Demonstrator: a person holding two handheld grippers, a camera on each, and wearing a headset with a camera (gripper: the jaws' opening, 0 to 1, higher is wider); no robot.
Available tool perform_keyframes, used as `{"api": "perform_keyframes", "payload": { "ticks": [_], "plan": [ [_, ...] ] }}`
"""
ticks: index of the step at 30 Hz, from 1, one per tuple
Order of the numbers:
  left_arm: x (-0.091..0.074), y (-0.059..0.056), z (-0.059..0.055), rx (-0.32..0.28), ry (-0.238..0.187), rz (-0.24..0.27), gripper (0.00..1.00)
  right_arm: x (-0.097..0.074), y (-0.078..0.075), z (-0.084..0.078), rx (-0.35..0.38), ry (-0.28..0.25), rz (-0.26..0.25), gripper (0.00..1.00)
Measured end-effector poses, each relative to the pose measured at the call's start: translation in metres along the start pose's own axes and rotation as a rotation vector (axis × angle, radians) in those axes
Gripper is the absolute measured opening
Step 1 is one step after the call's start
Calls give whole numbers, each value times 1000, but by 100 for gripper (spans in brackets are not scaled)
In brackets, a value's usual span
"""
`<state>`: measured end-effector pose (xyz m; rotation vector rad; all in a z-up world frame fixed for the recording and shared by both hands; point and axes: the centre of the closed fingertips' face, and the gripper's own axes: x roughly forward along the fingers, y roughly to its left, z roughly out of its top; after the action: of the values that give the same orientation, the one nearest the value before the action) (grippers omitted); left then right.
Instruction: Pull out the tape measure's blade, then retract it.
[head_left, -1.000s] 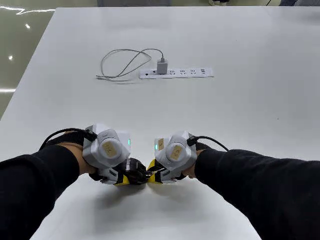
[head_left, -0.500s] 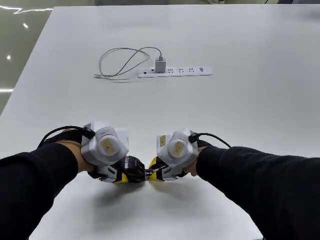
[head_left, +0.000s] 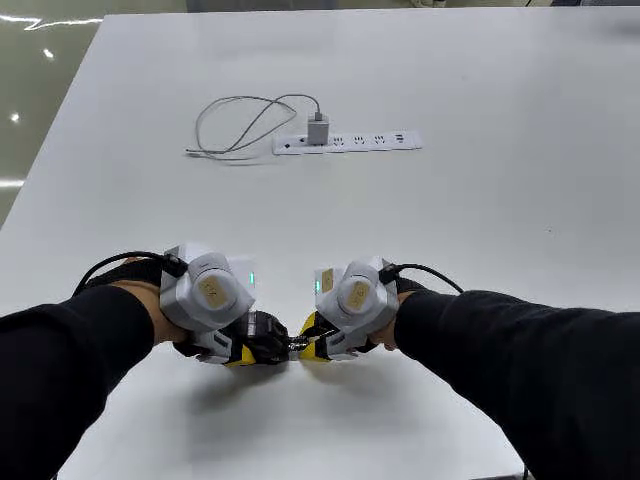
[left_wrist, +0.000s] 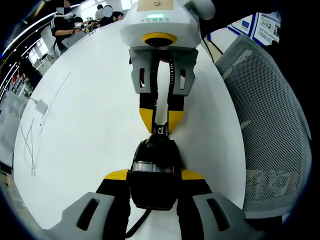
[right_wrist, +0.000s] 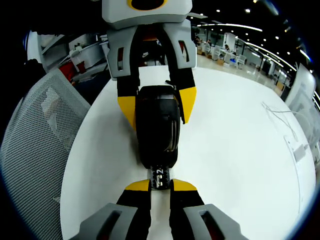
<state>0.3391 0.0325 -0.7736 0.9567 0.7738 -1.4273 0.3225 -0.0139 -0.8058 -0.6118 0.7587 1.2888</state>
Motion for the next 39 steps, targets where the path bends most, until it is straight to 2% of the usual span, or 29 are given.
{"api": "perform_keyframes", "payload": {
  "ticks": [39],
  "plan": [
    [0, 0, 0, -3, 8, 8, 30, -11, -3, -15, 26, 20, 4, 9]
  ]
}}
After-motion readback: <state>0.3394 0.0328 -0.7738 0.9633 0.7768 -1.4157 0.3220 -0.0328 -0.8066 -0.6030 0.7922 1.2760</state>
